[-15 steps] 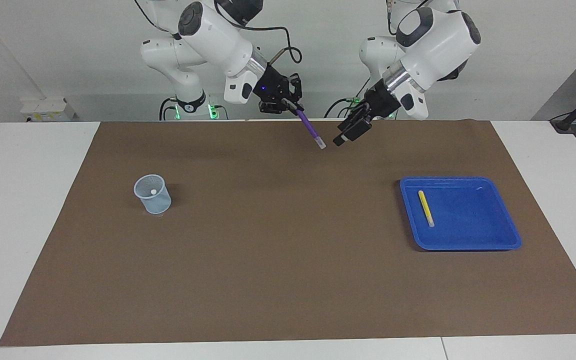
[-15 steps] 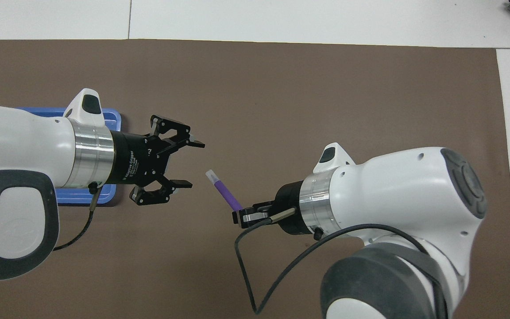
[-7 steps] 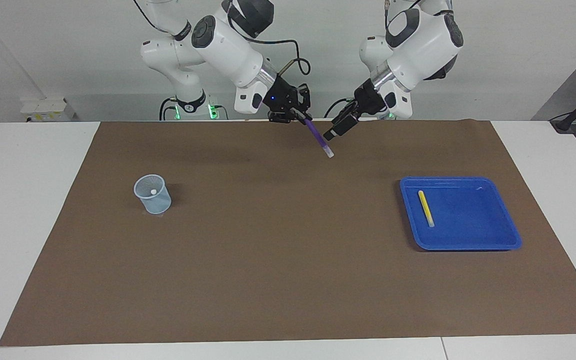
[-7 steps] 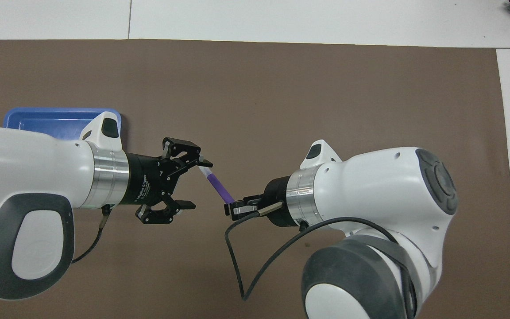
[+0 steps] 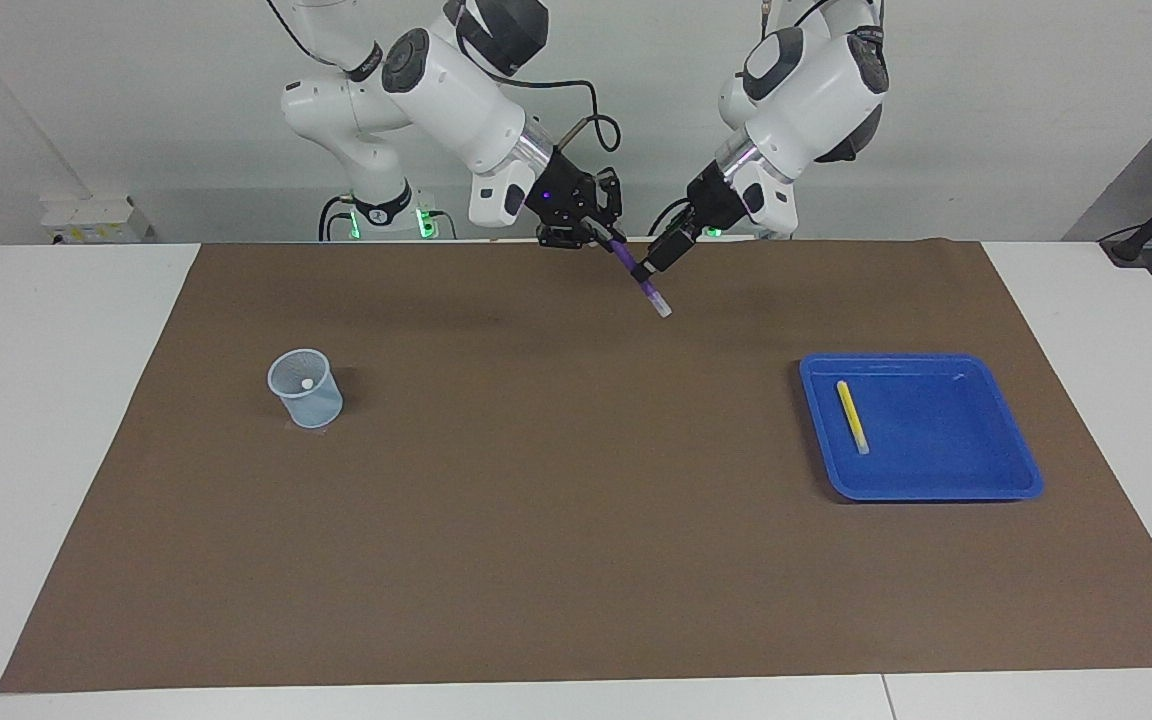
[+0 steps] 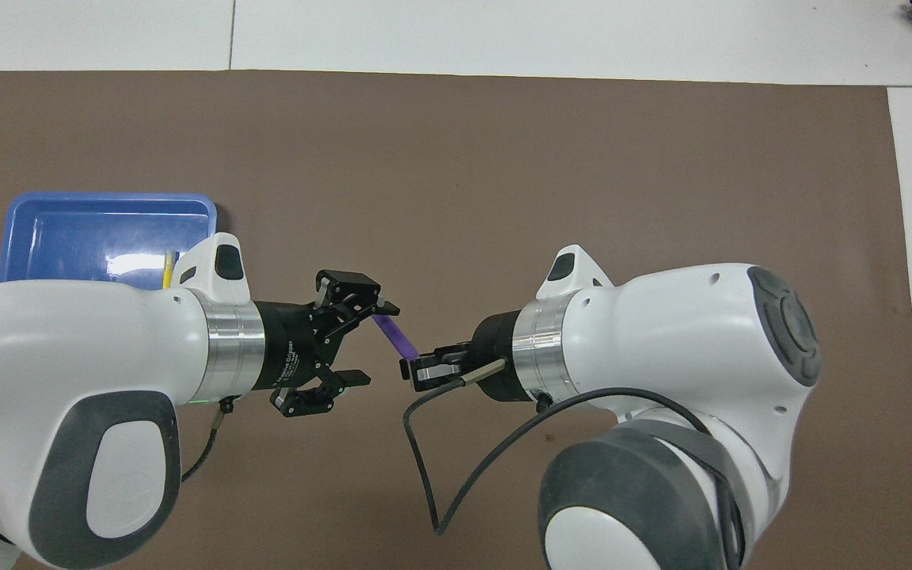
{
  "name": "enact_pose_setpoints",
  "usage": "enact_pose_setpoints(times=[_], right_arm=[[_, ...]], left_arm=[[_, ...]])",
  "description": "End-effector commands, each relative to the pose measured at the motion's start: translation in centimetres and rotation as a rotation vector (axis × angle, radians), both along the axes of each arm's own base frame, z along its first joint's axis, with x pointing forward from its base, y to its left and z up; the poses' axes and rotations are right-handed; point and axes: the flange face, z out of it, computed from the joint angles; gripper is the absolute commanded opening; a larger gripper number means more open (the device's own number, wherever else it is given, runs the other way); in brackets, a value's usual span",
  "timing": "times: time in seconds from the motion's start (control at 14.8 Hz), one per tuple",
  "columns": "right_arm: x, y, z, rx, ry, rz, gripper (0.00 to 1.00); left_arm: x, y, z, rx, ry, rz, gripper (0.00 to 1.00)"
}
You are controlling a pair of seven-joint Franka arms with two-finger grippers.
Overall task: Right arm passes pens to left for tray arrangement
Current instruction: 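Close the left gripper on the purple pen and open the right gripper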
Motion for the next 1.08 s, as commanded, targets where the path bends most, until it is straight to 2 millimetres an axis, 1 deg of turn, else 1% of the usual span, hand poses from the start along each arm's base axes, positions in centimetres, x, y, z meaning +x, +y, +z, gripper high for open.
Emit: enact_pose_setpoints(times=[0.0,0.14,0.2,0.27,0.54,0.61,0.68,0.74,0.88,0.95,1.01], right_arm=[[0.4,0.3,0.1,0.032,-0.014,0.007,0.0],[0.4,0.3,0.1,0.032,-0.013,0.008,0.0],[0.4,0.3,0.1,0.032,-0.013,0.008,0.0],[0.4,0.2,0.1,0.032,-0.013,0.007,0.0],[0.4,0.2,0.1,0.032,-0.014,0.006,0.0],[0.4,0.2,0.1,0.032,-0.013,0.007,0.0],[0.4,0.2,0.1,0.032,-0.013,0.007,0.0],[0.4,0.2,0.1,0.032,-0.014,0.006,0.0],[0.4,0.2,0.1,0.032,-0.014,0.006,0.0],[0.4,0.2,0.1,0.032,-0.014,0.006,0.0],[0.4,0.2,0.1,0.032,-0.014,0.006,0.0]], left_arm=[[-1.1,-0.2,0.1,-0.022,-0.025,0.001,0.82],[-1.1,-0.3,-0.1,-0.023,-0.026,0.004,0.79],[-1.0,-0.4,-0.2,-0.023,-0.034,0.014,0.79],[-1.3,-0.9,-0.3,-0.024,-0.041,0.009,0.79],[-1.3,-1.2,-0.5,-0.026,-0.056,0.017,0.79],[-1.3,-1.4,-0.6,-0.026,-0.057,0.016,0.78],[-1.3,-1.4,-0.6,-0.025,-0.053,0.014,0.73],[-1.3,-1.4,-0.6,-0.025,-0.049,0.012,0.63],[-1.3,-1.4,-0.6,-0.024,-0.05,0.012,0.38],[-1.3,-1.4,-0.5,-0.025,-0.052,0.012,0.22],[-1.3,-1.4,-0.6,-0.024,-0.051,0.012,0.0]])
